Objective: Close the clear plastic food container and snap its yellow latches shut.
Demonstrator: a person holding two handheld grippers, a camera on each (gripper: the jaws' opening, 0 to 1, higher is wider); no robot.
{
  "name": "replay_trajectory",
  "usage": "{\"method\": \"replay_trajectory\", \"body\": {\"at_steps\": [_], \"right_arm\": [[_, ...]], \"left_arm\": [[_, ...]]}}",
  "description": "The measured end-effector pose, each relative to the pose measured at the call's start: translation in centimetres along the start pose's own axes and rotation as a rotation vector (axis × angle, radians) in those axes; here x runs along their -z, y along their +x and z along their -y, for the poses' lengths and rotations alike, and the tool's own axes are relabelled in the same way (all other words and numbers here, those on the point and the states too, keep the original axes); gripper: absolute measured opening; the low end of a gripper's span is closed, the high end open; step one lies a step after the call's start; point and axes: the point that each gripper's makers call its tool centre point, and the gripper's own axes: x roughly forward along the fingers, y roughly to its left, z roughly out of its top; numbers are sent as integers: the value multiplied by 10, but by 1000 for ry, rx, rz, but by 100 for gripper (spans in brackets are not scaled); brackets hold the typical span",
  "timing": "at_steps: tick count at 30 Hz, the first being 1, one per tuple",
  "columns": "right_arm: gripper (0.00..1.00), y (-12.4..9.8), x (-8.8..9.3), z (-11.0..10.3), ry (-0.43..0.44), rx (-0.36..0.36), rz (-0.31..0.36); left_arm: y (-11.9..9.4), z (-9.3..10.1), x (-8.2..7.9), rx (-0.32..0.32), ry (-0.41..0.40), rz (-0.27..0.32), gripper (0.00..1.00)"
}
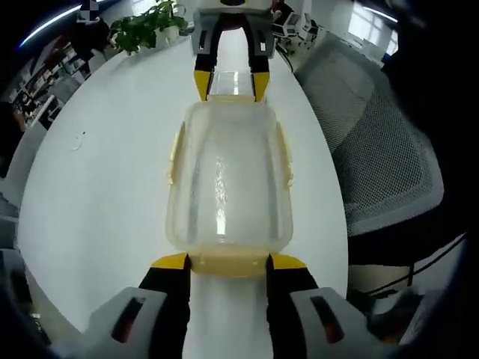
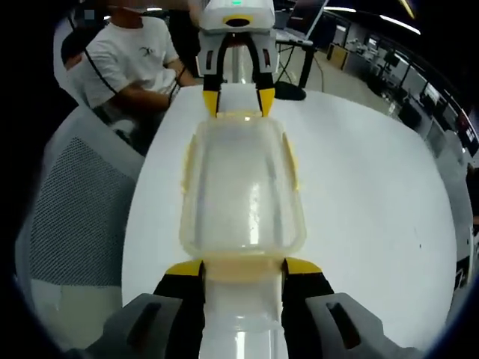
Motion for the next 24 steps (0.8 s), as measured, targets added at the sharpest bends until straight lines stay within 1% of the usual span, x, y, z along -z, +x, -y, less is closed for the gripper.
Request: {"method": "replay_trajectory", "body": {"at_steps": [7,10,17,24], "right_arm": [[39,-8,6,-2,-2,-8,-4],[39,-14,7,-3,-4,-6,-4],[39,-27,22,-2,-8,-8,-15],[39,-39,35,-1,-6,-3,-25]], "left_arm": [[-2,4,-10,11,-15,-3,38],[-5,6,-17,9,-16,-2,38],[-3,7,-37,10,-17,31,38],[3,6,-53,14,-17,29,38]]}}
